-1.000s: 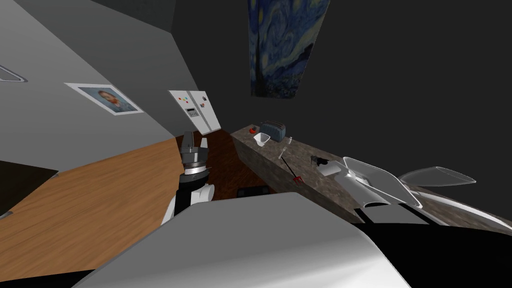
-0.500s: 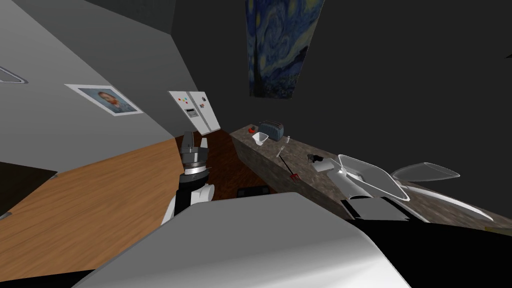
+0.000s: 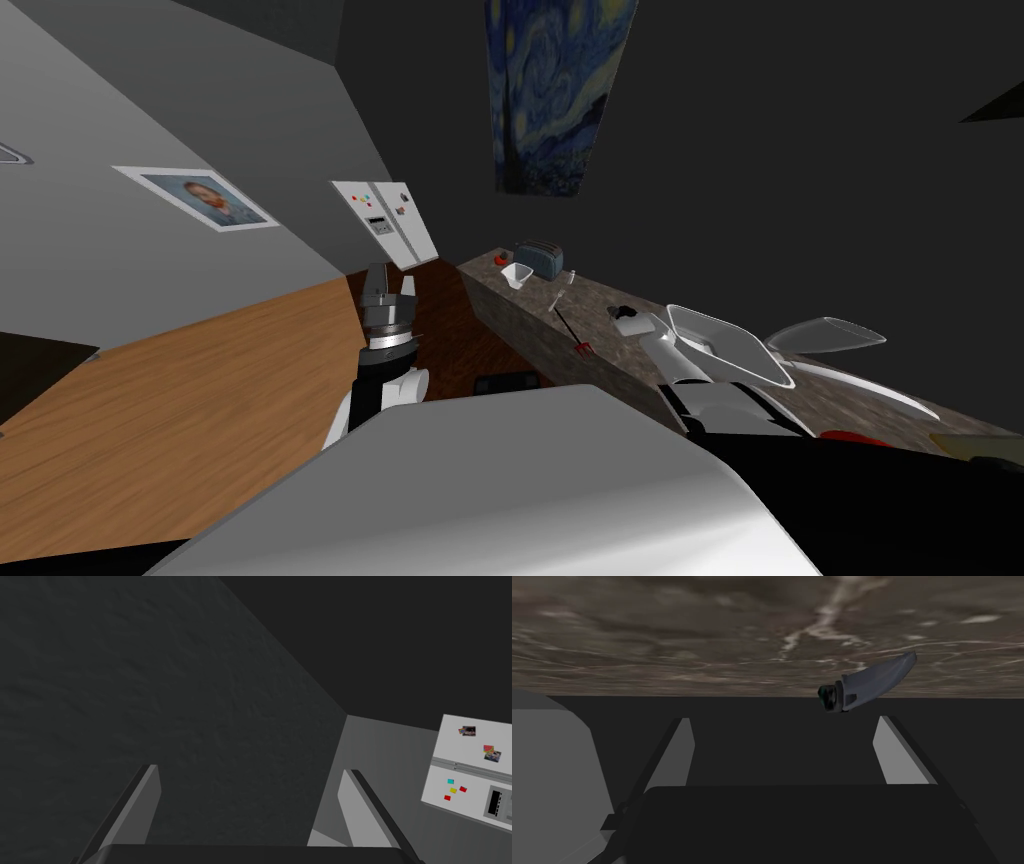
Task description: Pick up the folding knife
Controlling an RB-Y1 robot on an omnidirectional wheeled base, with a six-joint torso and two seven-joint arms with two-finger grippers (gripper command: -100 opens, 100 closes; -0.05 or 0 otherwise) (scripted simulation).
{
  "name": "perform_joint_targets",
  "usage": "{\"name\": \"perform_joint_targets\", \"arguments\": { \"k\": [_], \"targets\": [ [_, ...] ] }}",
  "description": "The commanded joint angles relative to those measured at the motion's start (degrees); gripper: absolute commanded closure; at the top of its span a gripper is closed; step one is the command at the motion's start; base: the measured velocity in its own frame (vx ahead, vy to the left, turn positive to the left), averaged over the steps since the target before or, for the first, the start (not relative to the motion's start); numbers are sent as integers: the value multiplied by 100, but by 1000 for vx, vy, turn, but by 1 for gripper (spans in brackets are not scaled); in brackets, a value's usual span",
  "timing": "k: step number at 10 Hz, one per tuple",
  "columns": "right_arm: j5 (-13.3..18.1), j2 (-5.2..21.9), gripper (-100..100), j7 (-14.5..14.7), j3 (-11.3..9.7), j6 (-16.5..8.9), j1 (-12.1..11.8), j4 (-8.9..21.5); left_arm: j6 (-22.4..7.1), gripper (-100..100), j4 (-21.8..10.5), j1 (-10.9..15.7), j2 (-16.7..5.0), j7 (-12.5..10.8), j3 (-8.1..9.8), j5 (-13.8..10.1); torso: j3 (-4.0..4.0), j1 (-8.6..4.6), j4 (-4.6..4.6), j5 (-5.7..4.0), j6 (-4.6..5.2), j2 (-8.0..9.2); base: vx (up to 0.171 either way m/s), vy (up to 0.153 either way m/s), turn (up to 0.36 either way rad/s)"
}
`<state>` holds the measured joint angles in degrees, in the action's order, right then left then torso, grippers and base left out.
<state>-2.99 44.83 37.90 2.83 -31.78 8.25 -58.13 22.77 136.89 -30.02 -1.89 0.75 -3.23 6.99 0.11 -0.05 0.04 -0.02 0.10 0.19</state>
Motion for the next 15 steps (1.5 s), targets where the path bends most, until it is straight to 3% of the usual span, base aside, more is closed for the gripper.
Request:
{"name": "perform_joint_targets", "arguments": {
  "k": [1, 3, 4, 6, 7, 9, 10, 11, 12, 15],
  "targets": [
    [-35, -184, -100, 286, 71, -37, 286, 257, 0, 0, 0, 0, 0, 0, 0, 0, 0, 0, 0, 0, 0, 0, -66, -42, -30],
    [-35, -184, -100, 507, 71, -37, 388, 257, 0, 0, 0, 0, 0, 0, 0, 0, 1, 1, 2, 1, -2, 0, -21, -13, 6],
    [-29, -445, -100, 730, 278, -174, 613, 454, 0, 0, 0, 0, 0, 0, 0, 0, -4, 8, -1, 2, -1, -9, -36, -27, -65],
    [-29, -543, -100, 1067, 278, -174, 831, 527, 0, 0, 0, 0, 0, 0, 0, 0, 2, 0, 1, 0, -2, 3, -49, -23, -11],
    [-22, -805, -100, 1218, 485, -311, 976, 675, 0, 0, 0, 0, 0, 0, 0, 0, 1, 5, 2, 2, -2, 0, -56, -39, -54],
    [-22, -902, -100, 1546, 485, -311, 1260, 797, 0, 0, 0, 0, 0, 0, 0, 0, 4, -5, 3, 0, -1, 6, -48, -35, -17],
    [-22, -902, -100, 1627, 485, -311, 1275, 797, 0, 0, 0, 0, 0, 0, 0, 0, 0, 2, 1, 1, -3, -2, -10, -3, 14],
    [10, -912, -100, 1531, 480, -321, 1256, 793, 0, 0, 0, 0, 0, 0, 0, 0, -3, 9, 0, 3, 0, -8, 0, 0, 0],
    [9, -913, 100, 1556, 481, -324, 1256, 784, 0, 0, 0, 0, 0, 0, 0, 0, -5, 10, -1, 3, 0, -11, 0, 0, 0],
    [8, -901, 100, 1535, 497, -297, 1271, 769, 0, 0, 0, 0, 0, 0, -1, 0, -20, 7, -18, -2, -7, -23, 0, 0, -4]
  ]
}}
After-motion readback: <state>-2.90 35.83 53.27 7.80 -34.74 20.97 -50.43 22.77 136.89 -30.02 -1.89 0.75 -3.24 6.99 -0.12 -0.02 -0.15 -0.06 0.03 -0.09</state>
